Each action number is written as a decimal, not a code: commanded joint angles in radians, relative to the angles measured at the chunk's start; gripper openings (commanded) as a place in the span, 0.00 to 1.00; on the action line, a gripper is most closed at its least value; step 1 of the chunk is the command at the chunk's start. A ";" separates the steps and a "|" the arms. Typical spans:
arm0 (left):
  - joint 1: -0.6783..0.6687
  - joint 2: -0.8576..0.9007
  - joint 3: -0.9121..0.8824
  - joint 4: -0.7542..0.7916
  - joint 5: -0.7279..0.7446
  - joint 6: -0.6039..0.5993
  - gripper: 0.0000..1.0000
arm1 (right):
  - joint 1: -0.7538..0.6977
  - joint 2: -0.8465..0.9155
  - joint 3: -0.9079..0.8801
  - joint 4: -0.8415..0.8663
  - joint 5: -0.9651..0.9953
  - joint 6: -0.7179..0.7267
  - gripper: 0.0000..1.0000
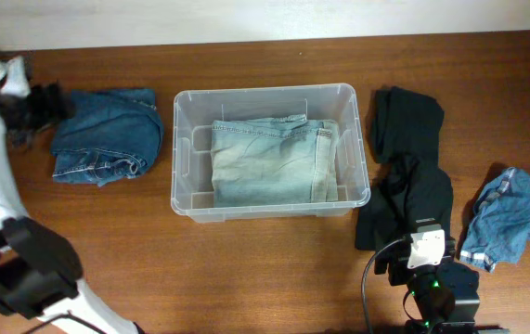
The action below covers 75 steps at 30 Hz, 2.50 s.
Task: Pack container
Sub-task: 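Release the jeans and withdraw the left gripper to the left, then grasp the folded dark-blue jeans with the left gripper, then lift the dark-blue jeans and lower them into the bin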
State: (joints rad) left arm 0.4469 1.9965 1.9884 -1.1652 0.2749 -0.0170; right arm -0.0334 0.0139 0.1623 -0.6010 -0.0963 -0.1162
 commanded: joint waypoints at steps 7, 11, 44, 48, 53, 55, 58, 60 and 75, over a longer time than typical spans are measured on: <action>0.172 0.323 -0.010 0.017 0.137 0.124 0.93 | -0.007 -0.008 -0.006 0.000 -0.005 -0.007 0.98; 0.172 0.418 -0.010 0.058 0.240 0.172 0.92 | -0.007 -0.008 -0.006 0.000 -0.005 -0.007 0.99; 0.201 0.122 0.060 -0.154 0.727 0.325 0.01 | -0.007 -0.008 -0.006 0.000 -0.005 -0.007 0.98; 0.200 -0.076 0.060 -0.155 0.827 0.292 0.01 | -0.007 -0.008 -0.006 0.000 -0.005 -0.007 0.98; 0.145 -0.296 0.060 -0.155 0.859 0.237 0.00 | -0.007 -0.008 -0.006 0.000 -0.005 -0.007 0.98; 0.080 -0.366 0.060 -0.155 0.859 0.196 0.01 | -0.007 -0.008 -0.006 0.000 -0.005 -0.007 0.99; -0.079 -0.438 0.060 -0.138 0.824 0.130 0.01 | -0.007 -0.008 -0.006 0.000 -0.005 -0.007 0.98; -0.214 -0.454 0.059 -0.101 0.696 0.050 0.01 | -0.007 -0.008 -0.006 0.000 -0.005 -0.007 0.99; -1.037 -0.230 -0.008 0.198 -0.187 -0.430 0.01 | -0.007 -0.008 -0.006 0.000 -0.005 -0.007 0.98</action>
State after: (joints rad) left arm -0.5373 1.6928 1.9747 -1.0153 0.2237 -0.3355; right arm -0.0334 0.0139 0.1623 -0.6006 -0.0959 -0.1165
